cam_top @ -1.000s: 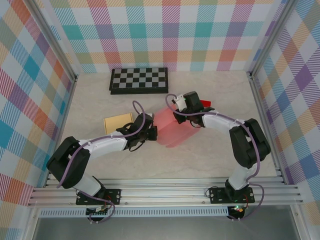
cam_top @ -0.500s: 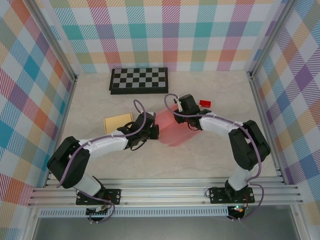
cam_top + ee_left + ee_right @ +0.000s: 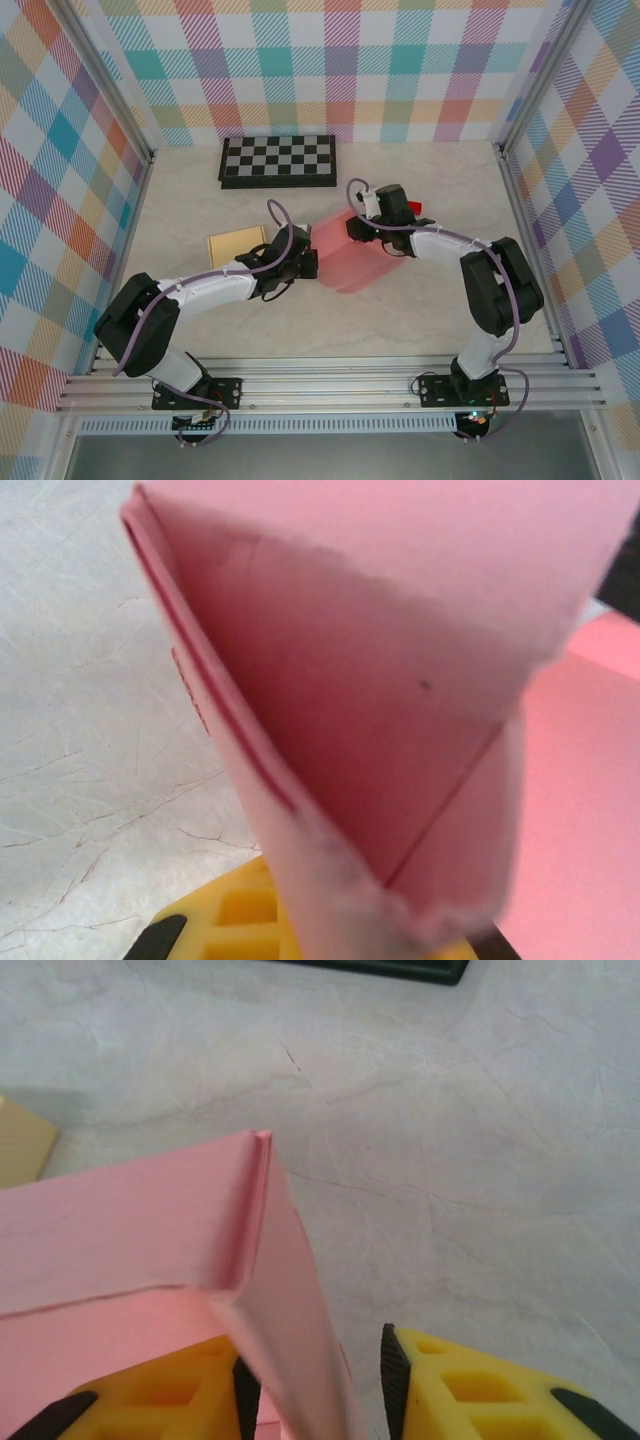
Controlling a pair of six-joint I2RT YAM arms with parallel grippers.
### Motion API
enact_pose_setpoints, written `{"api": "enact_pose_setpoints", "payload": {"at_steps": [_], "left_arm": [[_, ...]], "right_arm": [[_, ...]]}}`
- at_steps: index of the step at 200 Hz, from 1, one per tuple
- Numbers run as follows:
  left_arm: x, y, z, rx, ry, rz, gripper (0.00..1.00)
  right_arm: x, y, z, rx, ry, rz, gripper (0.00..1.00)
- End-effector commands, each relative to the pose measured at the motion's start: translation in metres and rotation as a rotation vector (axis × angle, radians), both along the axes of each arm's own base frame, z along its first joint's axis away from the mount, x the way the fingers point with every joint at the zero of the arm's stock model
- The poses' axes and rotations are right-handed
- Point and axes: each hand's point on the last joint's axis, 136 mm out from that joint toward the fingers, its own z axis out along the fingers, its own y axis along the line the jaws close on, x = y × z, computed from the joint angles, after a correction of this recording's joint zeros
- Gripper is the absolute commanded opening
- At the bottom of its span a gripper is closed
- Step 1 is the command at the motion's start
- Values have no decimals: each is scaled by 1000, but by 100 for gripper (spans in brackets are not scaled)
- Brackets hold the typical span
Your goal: Fold the paper box
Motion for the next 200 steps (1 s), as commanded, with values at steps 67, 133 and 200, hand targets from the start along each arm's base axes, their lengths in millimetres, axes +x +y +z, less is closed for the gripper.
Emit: {"api": "enact_pose_setpoints", "payload": {"at_steps": [67, 133, 200], "left_arm": [[-1, -29, 26, -89, -36, -78, 0], [4, -23, 18, -49, -15, -26, 0], [6, -19, 15, -40, -12, -1, 0]], "right_arm": [[16, -14, 20, -32, -100, -137, 13], [5, -70, 5, -363, -102, -395, 12], [-17, -24, 0, -245, -53, -65, 39]]}}
